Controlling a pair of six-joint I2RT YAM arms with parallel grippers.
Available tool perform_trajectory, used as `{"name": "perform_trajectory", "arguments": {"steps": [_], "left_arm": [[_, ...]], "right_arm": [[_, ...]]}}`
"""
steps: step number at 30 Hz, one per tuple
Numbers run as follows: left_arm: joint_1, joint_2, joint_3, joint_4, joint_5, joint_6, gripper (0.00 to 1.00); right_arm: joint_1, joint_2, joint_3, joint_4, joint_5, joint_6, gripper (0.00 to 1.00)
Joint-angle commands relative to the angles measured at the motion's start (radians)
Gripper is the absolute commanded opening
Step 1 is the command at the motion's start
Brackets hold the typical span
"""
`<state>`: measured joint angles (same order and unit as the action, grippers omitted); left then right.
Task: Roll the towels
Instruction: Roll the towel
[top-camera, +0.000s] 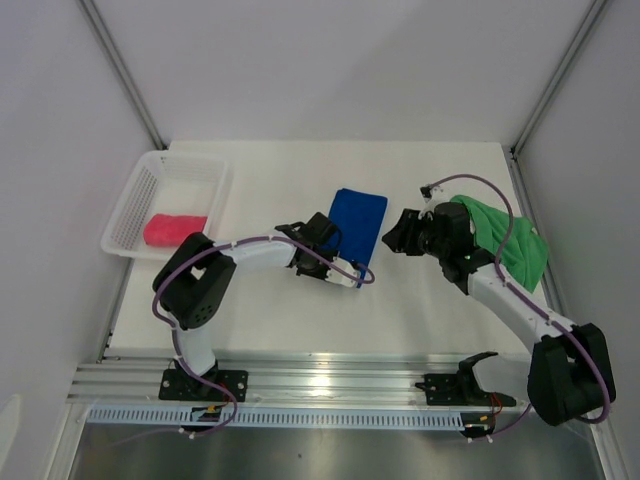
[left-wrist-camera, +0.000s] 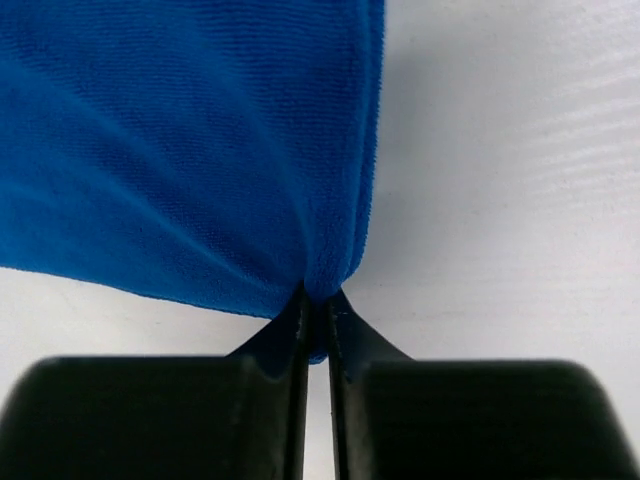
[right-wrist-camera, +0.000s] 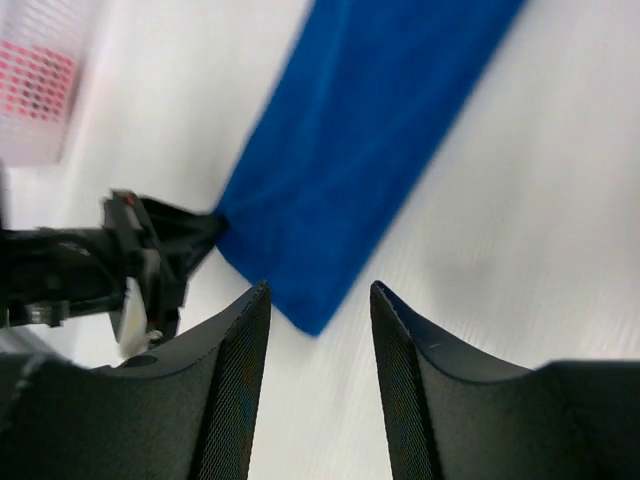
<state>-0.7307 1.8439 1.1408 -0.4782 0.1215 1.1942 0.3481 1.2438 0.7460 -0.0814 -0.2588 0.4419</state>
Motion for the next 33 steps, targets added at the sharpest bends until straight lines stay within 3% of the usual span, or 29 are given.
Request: {"name": "perform_trajectory", "arguments": {"steps": [1,6,12,13,17,21,24,26,30,33], "left_arm": [[0.002,0.037,-0.024,-0.010,-0.008,-0.051,0.01],[0.023,0.031,0.057,-0.111,0.096,-0.174,0.01],[0.068,-0.003,0.106,-0.194,0.222,-0.260,0.01],[0.071,-0.006,0.117,-0.206,0.234,-0.265,0.01],[0.094,-0.005,0.152,-0.270,0.312,-0.300,0.01],[0.111,0.009,0.177,-0.307,0.331,-0.315,0.01],[0.116,0.015,0.183,-0.321,0.348,-0.329,0.01],[0.117,0.017,0.182,-0.324,0.349,-0.340,0.01],[0.123,0.025,0.183,-0.339,0.365,-0.347,0.01],[0.123,0.029,0.186,-0.339,0.354,-0.346,0.01]], "right_arm": [[-0.004,-0.075,-0.011,0.216,0.046,-0.271,0.48],[-0.006,-0.043,0.026,0.149,-0.117,-0.630,0.49],[-0.009,-0.091,-0.060,-0.018,-0.336,-1.183,0.50],[-0.011,-0.102,-0.079,-0.052,-0.367,-1.380,0.51],[0.005,-0.070,-0.089,-0.142,-0.447,-1.566,0.50],[0.158,-0.018,-0.097,-0.135,-0.397,-1.698,0.49],[0.270,0.000,-0.157,0.005,-0.321,-1.688,0.49],[0.291,0.009,-0.177,0.069,-0.318,-1.665,0.51],[0.328,0.088,-0.126,-0.026,-0.318,-1.707,0.51],[0.339,0.123,-0.142,0.034,-0.303,-1.704,0.51]]}}
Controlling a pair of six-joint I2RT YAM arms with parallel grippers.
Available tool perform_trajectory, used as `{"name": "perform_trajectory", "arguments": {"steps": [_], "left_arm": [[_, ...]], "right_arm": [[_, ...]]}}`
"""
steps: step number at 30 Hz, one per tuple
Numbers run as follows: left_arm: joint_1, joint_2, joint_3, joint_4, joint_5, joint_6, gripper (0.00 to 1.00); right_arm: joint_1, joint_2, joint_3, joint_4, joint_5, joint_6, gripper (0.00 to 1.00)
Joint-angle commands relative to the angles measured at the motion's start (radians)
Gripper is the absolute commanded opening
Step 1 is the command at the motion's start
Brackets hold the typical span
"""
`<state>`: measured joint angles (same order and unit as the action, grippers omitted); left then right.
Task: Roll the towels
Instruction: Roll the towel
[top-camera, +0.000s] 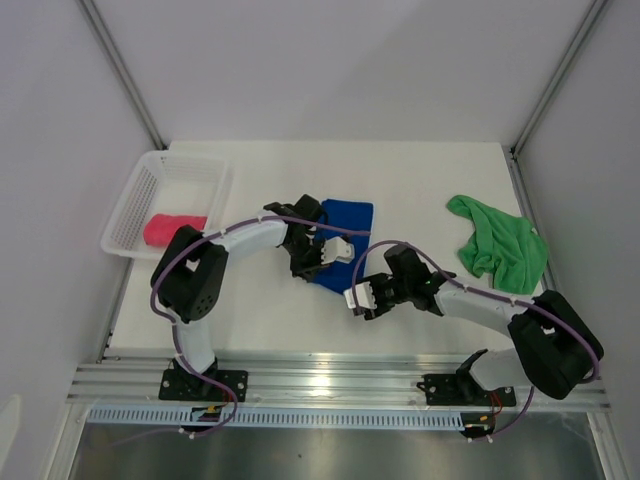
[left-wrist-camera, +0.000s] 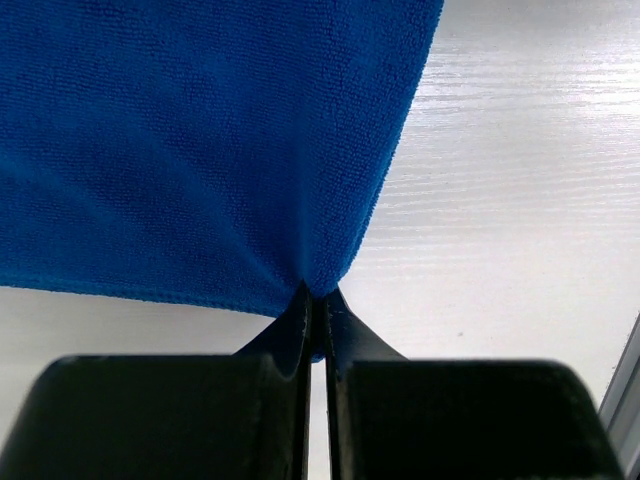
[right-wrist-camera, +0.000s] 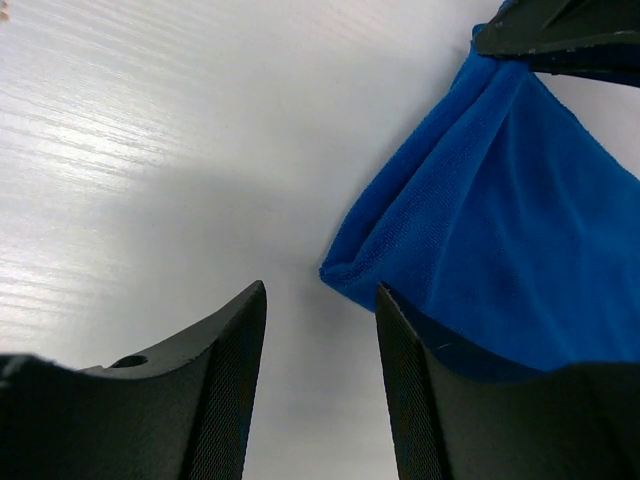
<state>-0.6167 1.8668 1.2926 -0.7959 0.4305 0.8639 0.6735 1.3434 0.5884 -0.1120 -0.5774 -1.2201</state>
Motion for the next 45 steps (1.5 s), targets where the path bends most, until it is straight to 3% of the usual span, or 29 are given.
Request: {"name": "perform_trajectory", "arguments": {"steps": [1,8,14,22,23,25,26,32,39,45], "left_arm": [[0.011,0.008,0.034,-0.023,0.044,-0.016,0.01],[0.011,0.009,0.034,-0.034,0.040,-0.011,0.01],[0.009,0.008,0.020,-0.034,0.047,-0.013,0.01],[0.009,0.012,0.010,-0.031,0.033,-0.008,0.01],[0.011,0.011,0.017,-0.034,0.034,-0.011,0.01],[0.011,0.015,0.019,-0.037,0.036,-0.014,0.01],[0.009,0.015,0.022,-0.039,0.031,-0.017,0.01],[0.011,0.002,0.001,-0.078,0.040,-0.038,0.01],[0.011,-0.041,-0.058,-0.158,0.079,-0.100,0.01],[0.009,-0.130,-0.153,-0.184,0.163,-0.094,0.12]], "right_arm": [[0.020,0.033,0.016,0.086,0.034,-0.030,0.51],[0.047,0.138,0.040,0.201,0.079,-0.015,0.50],[0.049,0.188,0.051,0.184,0.117,-0.013,0.42],[0.051,0.183,0.056,0.136,0.177,-0.027,0.42],[0.051,0.191,0.057,0.137,0.179,-0.027,0.40],[0.057,0.206,0.071,0.133,0.189,0.016,0.06],[0.058,0.212,0.097,0.117,0.197,0.040,0.00],[0.066,0.113,0.099,0.008,0.157,0.083,0.00],[0.081,-0.013,0.102,-0.120,-0.001,0.192,0.00],[0.081,-0.101,0.068,-0.158,-0.102,0.342,0.00]]}}
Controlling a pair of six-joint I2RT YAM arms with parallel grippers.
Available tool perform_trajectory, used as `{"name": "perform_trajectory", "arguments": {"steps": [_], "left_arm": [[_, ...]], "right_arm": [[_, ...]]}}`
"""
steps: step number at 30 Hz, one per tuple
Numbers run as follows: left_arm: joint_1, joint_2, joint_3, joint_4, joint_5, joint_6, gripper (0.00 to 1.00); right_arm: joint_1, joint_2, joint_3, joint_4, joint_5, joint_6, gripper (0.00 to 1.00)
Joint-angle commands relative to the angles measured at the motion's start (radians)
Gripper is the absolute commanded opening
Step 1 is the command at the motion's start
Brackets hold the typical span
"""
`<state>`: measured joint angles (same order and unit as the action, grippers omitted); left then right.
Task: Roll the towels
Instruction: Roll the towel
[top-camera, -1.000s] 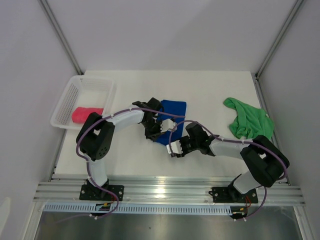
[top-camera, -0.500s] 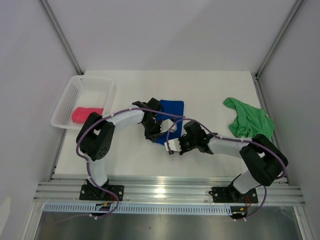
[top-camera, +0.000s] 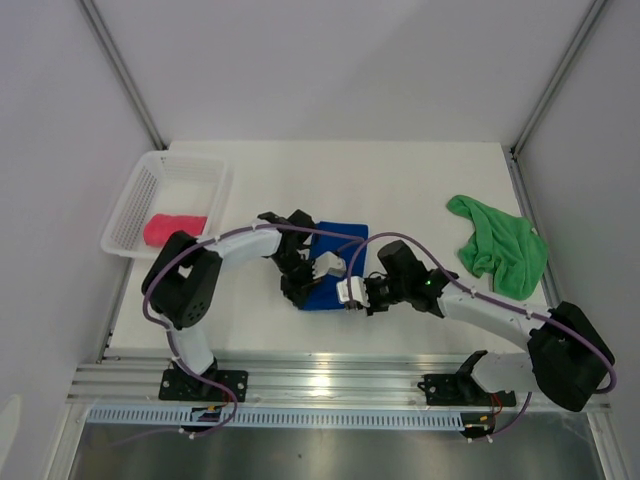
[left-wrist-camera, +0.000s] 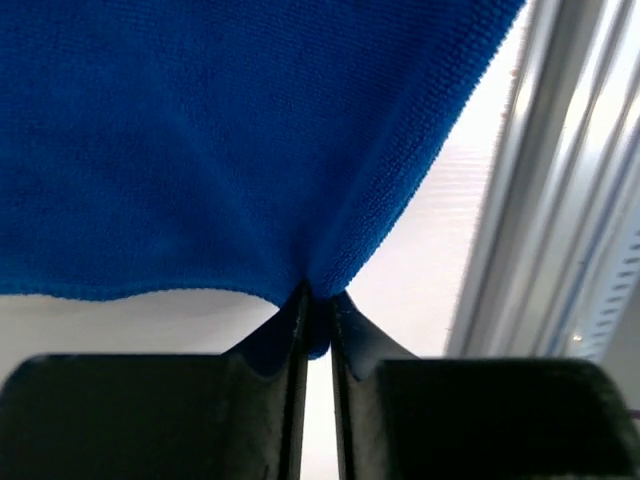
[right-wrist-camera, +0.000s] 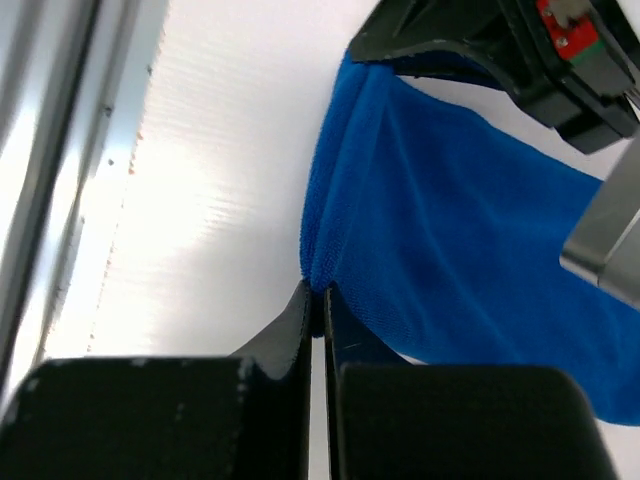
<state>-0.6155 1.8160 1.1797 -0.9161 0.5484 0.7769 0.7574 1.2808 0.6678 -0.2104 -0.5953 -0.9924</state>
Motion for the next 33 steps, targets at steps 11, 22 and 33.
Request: {"name": "perform_trajectory", "arguments": {"steps": [11,22,33], "left_arm": [[0.011,-0.129,-0.058,0.036,0.122,-0.070,0.38],[0.002,-0.169,-0.091,0.164,0.090,-0.145,0.41],[0.002,-0.149,-0.003,0.163,0.116,-0.194,0.45]], "right_arm": [[-0.044,0.078,0.038,0.054,-0.060,0.274,0.00],[-0.156,0.201,0.154,0.040,-0.087,0.409,0.00],[-0.207,0.279,0.234,-0.009,-0.070,0.482,0.00]]}}
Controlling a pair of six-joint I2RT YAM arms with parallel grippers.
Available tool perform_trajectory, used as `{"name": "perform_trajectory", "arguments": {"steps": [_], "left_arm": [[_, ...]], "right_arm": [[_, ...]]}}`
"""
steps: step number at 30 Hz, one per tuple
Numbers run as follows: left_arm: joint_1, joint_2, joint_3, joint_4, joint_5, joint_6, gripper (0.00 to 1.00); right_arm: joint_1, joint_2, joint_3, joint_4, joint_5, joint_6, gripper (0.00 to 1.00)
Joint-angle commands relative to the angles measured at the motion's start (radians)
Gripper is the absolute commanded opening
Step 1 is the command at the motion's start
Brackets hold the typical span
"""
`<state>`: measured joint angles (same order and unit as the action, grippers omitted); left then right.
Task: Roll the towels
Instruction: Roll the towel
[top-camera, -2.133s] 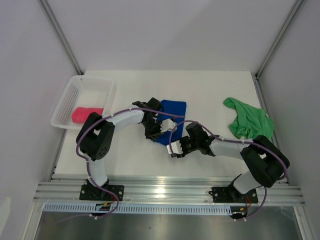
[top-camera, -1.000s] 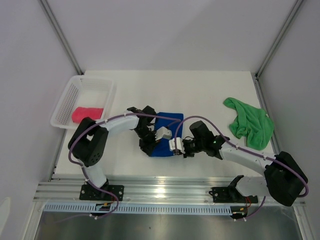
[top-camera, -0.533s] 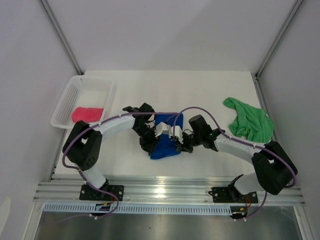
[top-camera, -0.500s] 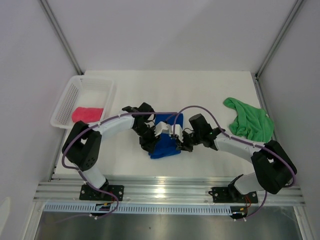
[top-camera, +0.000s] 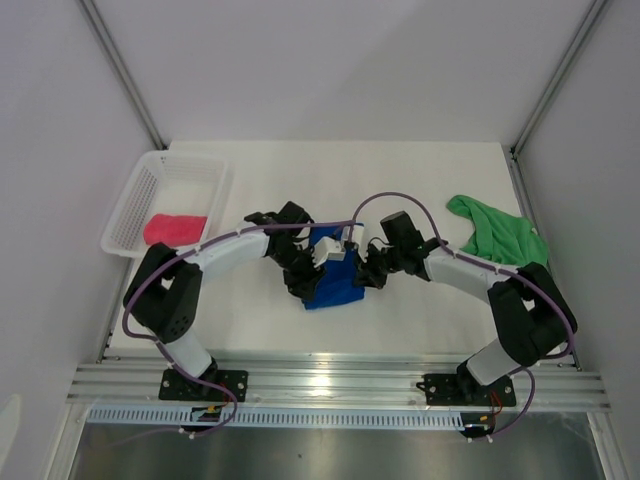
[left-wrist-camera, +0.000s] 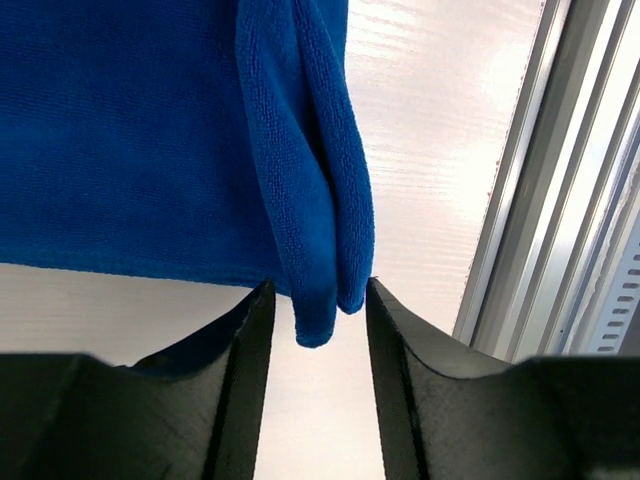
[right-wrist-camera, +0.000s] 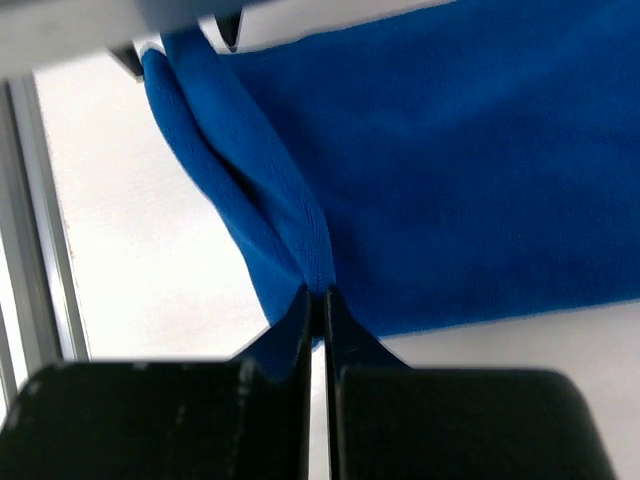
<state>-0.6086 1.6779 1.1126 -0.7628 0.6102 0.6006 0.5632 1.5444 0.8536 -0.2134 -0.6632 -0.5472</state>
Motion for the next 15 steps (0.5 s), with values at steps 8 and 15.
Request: {"name": "perform_trajectory", "arguments": {"steps": [8,15], "left_arm": [[0.004,0.055,0.151,-0.059,0.076,0.008,0.47],[0.000,0.100,0.167,-0.069,0.062,0.018,0.48]], "right_arm": [[-0.040,0.077,0.104,-0.040,0.031,0.104,0.00],[-0.051,0.115,0.134,-0.064,0.059,0.138,0.00]]}}
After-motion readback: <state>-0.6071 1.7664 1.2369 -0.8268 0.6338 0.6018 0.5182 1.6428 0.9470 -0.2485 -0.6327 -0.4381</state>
